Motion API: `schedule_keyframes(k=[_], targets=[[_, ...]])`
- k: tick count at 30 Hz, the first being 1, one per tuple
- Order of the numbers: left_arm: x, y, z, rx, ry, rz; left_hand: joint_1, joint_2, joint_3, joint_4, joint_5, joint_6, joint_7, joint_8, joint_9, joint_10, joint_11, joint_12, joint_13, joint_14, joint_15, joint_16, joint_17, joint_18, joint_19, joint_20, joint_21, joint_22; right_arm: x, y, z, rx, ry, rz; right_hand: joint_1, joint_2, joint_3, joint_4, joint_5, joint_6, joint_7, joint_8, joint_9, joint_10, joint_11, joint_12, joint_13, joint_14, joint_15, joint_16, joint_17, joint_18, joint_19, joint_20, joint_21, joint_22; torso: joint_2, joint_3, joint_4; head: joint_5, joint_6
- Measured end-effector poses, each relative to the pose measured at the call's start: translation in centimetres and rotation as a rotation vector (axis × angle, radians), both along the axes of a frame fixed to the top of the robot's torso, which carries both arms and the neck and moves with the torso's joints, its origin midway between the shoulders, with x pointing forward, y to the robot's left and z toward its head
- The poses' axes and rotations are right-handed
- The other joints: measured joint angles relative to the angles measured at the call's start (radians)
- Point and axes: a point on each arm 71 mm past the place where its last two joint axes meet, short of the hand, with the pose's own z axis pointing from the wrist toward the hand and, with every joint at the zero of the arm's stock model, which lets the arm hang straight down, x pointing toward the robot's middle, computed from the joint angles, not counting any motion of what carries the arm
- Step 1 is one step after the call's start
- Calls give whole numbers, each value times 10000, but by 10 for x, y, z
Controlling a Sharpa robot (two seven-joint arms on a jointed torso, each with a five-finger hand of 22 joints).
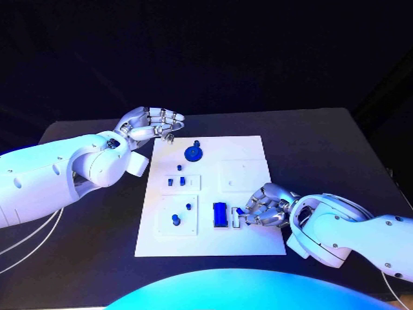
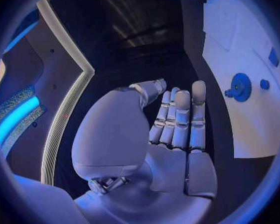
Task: Assemble the parts on the task board
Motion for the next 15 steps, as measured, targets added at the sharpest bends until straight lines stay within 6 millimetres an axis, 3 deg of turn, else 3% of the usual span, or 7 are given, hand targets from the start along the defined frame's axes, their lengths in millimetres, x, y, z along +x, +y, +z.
schedule_keyframes(k=[6, 15], targets=[[1, 0, -1, 71, 67, 6, 0, 0, 0, 0, 0, 0, 0, 0, 1, 0, 0, 0, 0, 0, 0, 0, -10, 0, 0, 0, 0, 0, 1, 6, -2, -26, 48, 73, 0, 0, -97, -96, 0, 0, 0, 0, -5, -1, 0, 78, -1, -36, -35, 0, 0, 1, 0, -73, 0, -1, 1, 1, -1, -12, -51], [1, 2, -2, 191, 144, 33, 0, 0, -1, 0, 0, 0, 0, 0, 1, 0, 0, -1, 1, 0, 0, 0, -37, 0, 0, 0, 0, 9, 1, 11, -3, -59, 43, 154, 0, 0, -97, -96, 0, 0, 0, -1, -13, -1, 1, 78, -2, -35, -35, 0, -1, 0, 0, -72, 0, -2, 4, 9, -1, 74, -73]])
